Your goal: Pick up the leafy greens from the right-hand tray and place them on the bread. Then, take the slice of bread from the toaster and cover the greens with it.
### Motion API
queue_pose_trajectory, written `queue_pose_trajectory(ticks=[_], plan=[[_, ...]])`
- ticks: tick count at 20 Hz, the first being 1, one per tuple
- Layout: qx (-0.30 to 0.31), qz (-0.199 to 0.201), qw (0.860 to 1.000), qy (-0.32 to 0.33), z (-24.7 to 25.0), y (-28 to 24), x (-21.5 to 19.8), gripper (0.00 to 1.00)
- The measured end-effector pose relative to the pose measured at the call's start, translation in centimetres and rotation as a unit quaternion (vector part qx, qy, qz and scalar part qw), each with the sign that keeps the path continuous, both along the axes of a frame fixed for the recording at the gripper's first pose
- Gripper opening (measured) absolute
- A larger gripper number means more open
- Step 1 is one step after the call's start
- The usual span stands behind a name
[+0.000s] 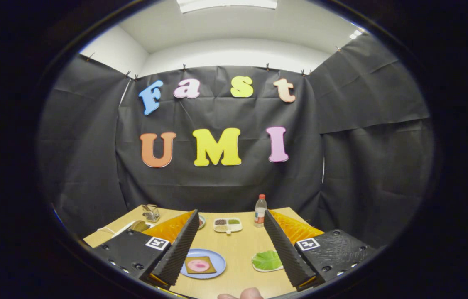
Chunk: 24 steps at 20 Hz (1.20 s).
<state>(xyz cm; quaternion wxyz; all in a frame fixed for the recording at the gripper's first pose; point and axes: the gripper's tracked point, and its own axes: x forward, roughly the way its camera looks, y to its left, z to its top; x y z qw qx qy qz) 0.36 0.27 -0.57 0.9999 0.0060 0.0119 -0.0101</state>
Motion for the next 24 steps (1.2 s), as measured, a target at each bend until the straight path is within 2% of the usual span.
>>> queue_pose_trajectory(ticks=[8, 13, 19, 22, 24], plan=[[-0.01, -0.017, 1.0, 0.017, -0.6, -3.8, 0.9, 0.95], [-0.011, -0.021, 0.998, 0.052, -2.9, -7.6, 3.6, 0.95], [-0.035, 0.018, 0.992, 0.12, -8.8, -10.9, 9.2, 0.95], [-0.051, 0.067, 0.975, 0.204, -14.7, -11.1, 11.6, 0.95], [-0.068, 0.077, 0.965, 0.241, -18.2, -12.1, 13.6, 0.96]])
